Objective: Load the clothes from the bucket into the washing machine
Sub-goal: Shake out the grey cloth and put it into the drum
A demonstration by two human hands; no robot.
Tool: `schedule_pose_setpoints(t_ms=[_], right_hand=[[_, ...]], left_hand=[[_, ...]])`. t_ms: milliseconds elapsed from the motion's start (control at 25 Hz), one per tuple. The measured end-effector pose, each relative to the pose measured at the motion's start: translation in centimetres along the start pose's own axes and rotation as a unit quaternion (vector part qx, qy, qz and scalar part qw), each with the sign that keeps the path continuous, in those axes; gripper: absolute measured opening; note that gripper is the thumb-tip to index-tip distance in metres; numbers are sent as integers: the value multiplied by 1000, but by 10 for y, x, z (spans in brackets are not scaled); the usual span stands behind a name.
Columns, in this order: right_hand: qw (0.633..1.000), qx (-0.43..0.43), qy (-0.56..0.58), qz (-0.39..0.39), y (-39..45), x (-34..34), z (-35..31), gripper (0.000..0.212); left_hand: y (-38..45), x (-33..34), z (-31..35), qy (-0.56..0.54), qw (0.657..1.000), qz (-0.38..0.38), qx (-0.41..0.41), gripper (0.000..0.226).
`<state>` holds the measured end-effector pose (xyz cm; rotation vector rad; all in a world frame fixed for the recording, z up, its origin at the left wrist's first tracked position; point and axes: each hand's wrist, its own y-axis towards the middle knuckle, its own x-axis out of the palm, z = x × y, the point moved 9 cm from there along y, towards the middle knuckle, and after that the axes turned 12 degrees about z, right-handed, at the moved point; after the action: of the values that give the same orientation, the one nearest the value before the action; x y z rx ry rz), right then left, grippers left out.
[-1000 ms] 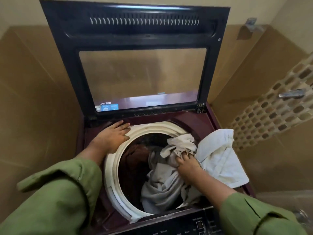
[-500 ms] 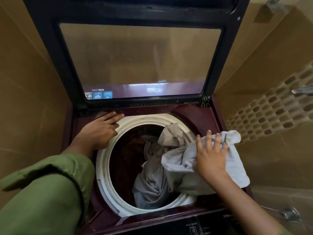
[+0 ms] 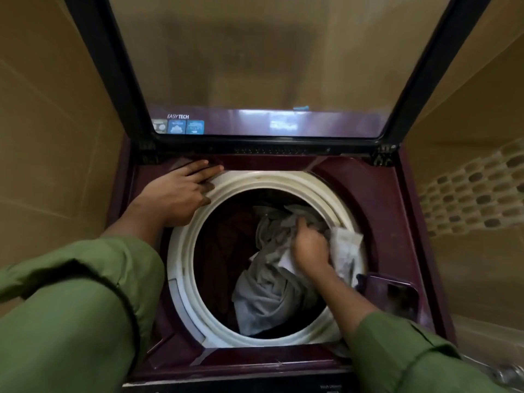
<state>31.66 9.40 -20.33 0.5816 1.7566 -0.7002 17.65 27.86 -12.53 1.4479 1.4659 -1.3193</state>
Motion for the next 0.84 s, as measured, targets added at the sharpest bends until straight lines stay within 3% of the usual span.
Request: schedule_pose_setpoints(t_ms=[80, 120, 200, 240, 400, 520, 640, 680, 800, 840], right_hand=[[998, 15, 8, -56, -14, 54, -5, 60], [989, 5, -22, -144, -28, 89, -5, 77], [937, -31, -99, -334, -67, 166, 16, 95], [922, -47, -115, -367, -76, 189, 29, 97], [916, 7, -56, -398, -69, 212, 56, 72], [884, -31, -79, -460, -56, 193, 41, 58], [880, -53, -55, -468, -22, 194, 38, 43], [898, -7, -39, -438, -6, 191, 38, 38], [978, 138, 6, -154, 65, 171, 60, 40], [987, 131, -26, -88, 72, 164, 63, 46]], left_hand=[[1, 2, 2, -9, 1000, 20, -3, 52], [2, 1, 1, -6, 999, 37, -9, 53], [3, 5, -1, -24, 998, 59, -25, 54], [3, 5, -1, -32, 997, 67, -29, 55], [1, 16, -4, -24, 997, 74, -25, 57], [4, 10, -4, -17, 997, 68, -23, 60], [5, 4, -4, -15, 997, 70, -22, 60], [4, 5, -3, -8, 997, 70, -24, 59], [2, 9, -3, -5, 999, 39, -26, 60], [4, 8, -4, 2, 999, 26, -26, 60]])
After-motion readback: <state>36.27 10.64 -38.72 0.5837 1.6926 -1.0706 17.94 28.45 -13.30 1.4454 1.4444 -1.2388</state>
